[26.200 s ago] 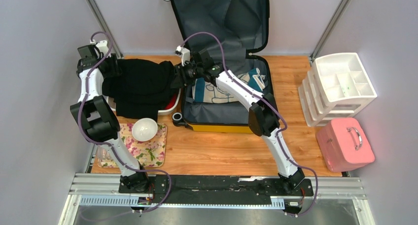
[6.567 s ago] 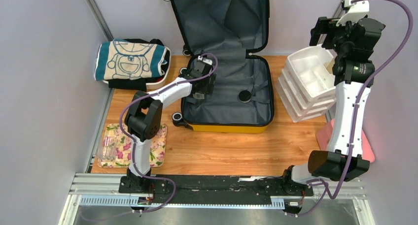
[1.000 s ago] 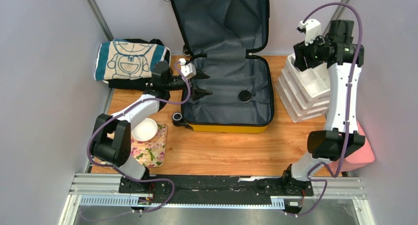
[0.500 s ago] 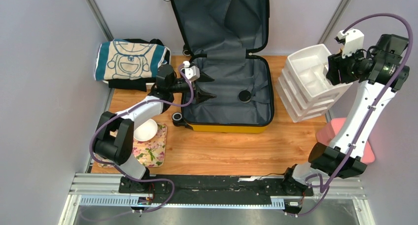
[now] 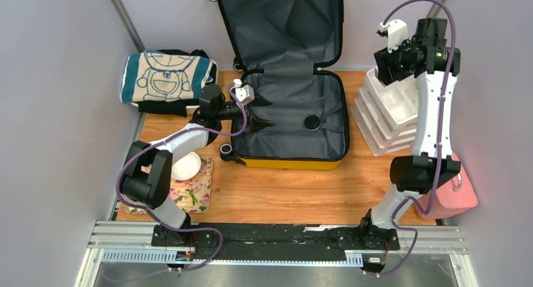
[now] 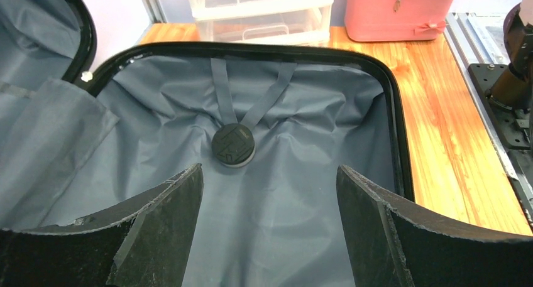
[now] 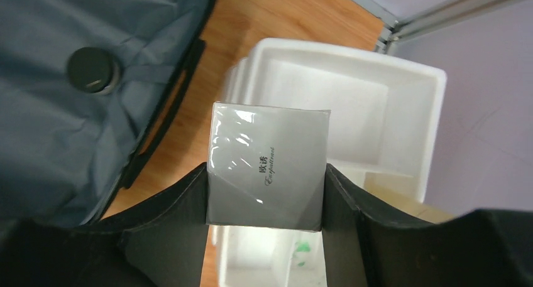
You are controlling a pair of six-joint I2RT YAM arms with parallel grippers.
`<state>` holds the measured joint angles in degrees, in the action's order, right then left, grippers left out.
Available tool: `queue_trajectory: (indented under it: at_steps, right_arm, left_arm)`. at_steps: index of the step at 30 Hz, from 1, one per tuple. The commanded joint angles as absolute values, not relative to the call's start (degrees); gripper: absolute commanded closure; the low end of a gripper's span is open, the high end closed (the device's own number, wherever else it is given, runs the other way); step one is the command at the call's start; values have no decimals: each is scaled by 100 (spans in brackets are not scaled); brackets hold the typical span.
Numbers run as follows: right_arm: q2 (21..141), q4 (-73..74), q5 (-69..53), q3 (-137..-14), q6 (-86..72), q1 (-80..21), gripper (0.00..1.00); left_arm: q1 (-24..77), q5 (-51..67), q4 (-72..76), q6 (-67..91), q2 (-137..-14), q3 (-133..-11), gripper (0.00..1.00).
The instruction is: Open, take out, and arrange the luggage
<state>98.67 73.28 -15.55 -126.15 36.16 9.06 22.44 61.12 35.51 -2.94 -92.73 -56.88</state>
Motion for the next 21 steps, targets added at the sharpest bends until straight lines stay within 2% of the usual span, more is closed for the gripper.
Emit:
queue_trajectory:
  at_steps: [1,9,16,21]
  right_arm:
    - [10414,6575,-563,-13210,3453,949,94]
    - [10845,5794,-36,-13227,3929,1046,92]
    - [11127,5493,-114,-13210,4183,1099,86]
    - [11232,5476,-220,-13166,4166,1230,86]
  left_arm:
    - [2241,6065,3428,-509,-8956,-5529,15]
    - [2250,5871,3226,-712,-8859,-5458,15]
    - [2232,5845,3173,-782,-8903,-5475,14]
    - [2206,5854,3155,-852,-8912,-5502,14]
